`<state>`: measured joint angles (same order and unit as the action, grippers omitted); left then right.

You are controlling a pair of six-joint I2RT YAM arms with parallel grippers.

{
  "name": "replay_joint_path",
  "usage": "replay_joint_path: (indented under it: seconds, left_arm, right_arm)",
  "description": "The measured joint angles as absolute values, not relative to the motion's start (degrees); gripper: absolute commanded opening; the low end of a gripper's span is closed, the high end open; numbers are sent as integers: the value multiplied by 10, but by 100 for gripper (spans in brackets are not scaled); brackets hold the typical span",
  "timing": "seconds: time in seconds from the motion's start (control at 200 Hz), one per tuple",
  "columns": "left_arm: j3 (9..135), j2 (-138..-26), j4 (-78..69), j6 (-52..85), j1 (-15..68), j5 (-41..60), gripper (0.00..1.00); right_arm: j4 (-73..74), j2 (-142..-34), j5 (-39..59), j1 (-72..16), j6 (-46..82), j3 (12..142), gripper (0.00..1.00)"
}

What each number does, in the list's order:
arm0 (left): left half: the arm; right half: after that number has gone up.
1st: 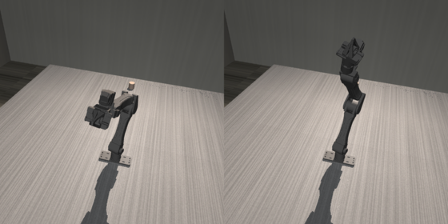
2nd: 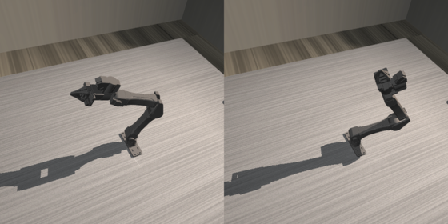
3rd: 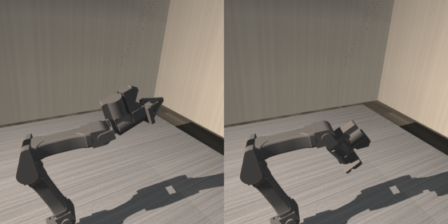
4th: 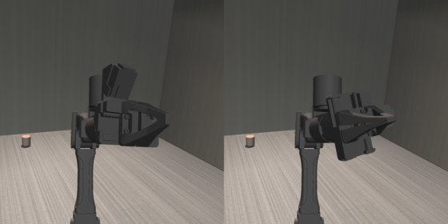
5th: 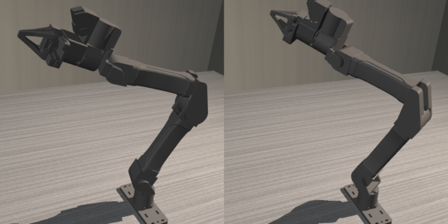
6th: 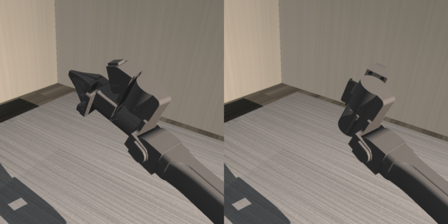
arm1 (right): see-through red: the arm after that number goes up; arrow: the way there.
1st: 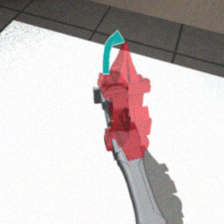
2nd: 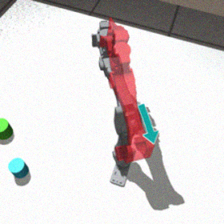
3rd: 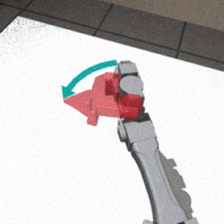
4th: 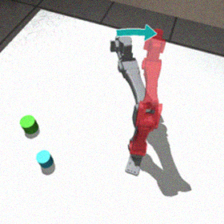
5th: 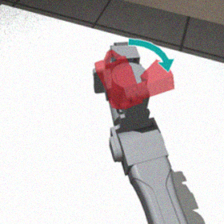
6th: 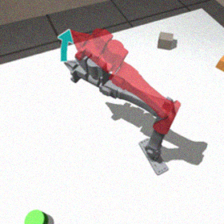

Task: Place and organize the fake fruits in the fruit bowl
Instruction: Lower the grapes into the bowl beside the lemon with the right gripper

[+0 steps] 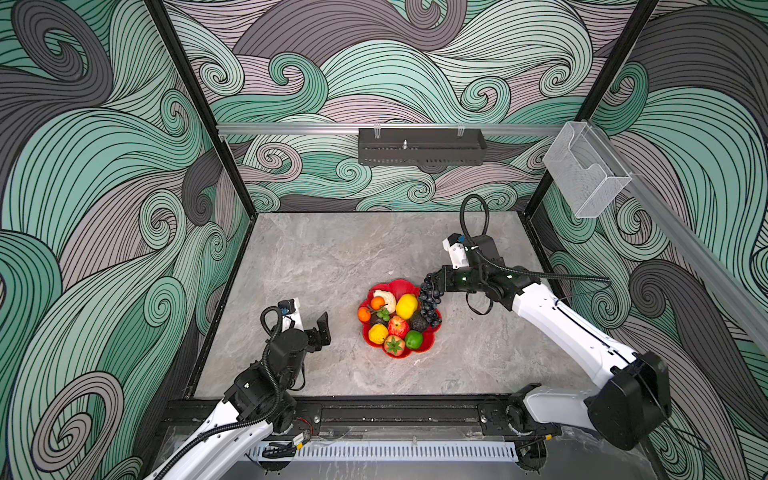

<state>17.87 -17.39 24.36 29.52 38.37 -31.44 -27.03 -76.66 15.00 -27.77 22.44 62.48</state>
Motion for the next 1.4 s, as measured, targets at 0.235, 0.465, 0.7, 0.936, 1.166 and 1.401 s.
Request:
replay_joint_path:
  seconds: [0.235,0.465,0.7,0.936,1.166,1.401]
  left_arm:
    - [179,-174,244,295,384,-314,95]
    - [179,-174,244,295,384,-314,95]
    - [179,-174,244,295,384,-314,95]
    - [179,-174,244,295,383,-313,96]
    - [179,-174,244,295,383,-313,96]
    - [179,-174,244,295,383,-313,96]
  right_arm:
    - [-262,-818,150,-287,203,653,0]
    - [-261,-865,150,-297,181,689,0]
    - [-274,-924,155,-322,158,742,0]
    - [-296,-985,155,-355,135,788,0]
    - [-324,-1021,154,-374,119,821,3]
    - [-346,-1042,154,-377,112,836,14]
